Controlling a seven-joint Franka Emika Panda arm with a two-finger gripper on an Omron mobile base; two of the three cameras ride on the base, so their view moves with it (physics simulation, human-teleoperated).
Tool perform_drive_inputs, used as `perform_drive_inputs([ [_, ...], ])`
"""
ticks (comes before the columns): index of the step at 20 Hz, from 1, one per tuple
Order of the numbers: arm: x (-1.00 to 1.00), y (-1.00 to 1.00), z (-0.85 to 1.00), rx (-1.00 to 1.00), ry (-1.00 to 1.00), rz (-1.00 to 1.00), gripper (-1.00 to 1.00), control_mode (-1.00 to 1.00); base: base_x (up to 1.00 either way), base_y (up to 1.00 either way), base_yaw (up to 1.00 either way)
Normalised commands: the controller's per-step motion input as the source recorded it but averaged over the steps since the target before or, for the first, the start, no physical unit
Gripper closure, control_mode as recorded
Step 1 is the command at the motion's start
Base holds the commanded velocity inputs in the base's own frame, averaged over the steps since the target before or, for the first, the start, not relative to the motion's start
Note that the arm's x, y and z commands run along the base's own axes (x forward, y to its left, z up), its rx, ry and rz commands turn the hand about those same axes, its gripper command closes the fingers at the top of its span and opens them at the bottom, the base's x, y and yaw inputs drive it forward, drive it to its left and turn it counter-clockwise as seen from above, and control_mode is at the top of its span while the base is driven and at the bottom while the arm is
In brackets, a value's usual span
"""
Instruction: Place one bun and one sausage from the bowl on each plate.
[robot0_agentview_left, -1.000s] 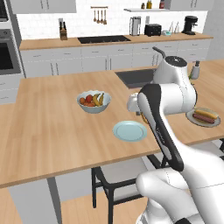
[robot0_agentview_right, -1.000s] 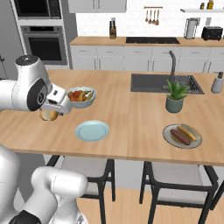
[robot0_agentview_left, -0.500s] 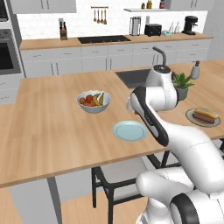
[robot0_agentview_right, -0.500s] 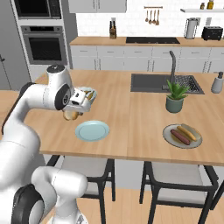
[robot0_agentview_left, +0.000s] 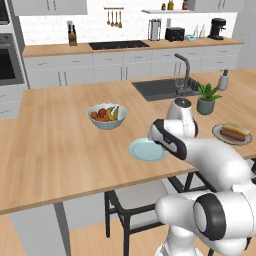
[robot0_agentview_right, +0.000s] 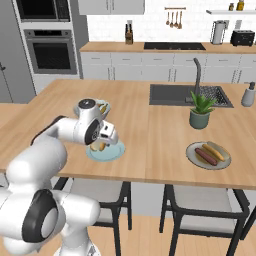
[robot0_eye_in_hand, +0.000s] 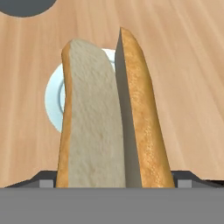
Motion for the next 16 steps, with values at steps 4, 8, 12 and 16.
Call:
perform_drive_inputs([
  [4,0.36,-0.01,-0.59,0.0,0.0,0.0,1.0,-1.0,0.0,0.0,0.0],
  [8,0.38,0.0,-0.34,0.0,0.0,0.0,1.0,-1.0,0.0,0.0,0.0],
  [12,0.04,0.0,-0.18,0.0,-0.01,0.0,-1.0,-1.0,0.0,0.0,0.0],
  [16,0.12,0.0,0.0,0.0,-0.01,0.0,-1.0,-1.0,0.0,0.0,0.0],
])
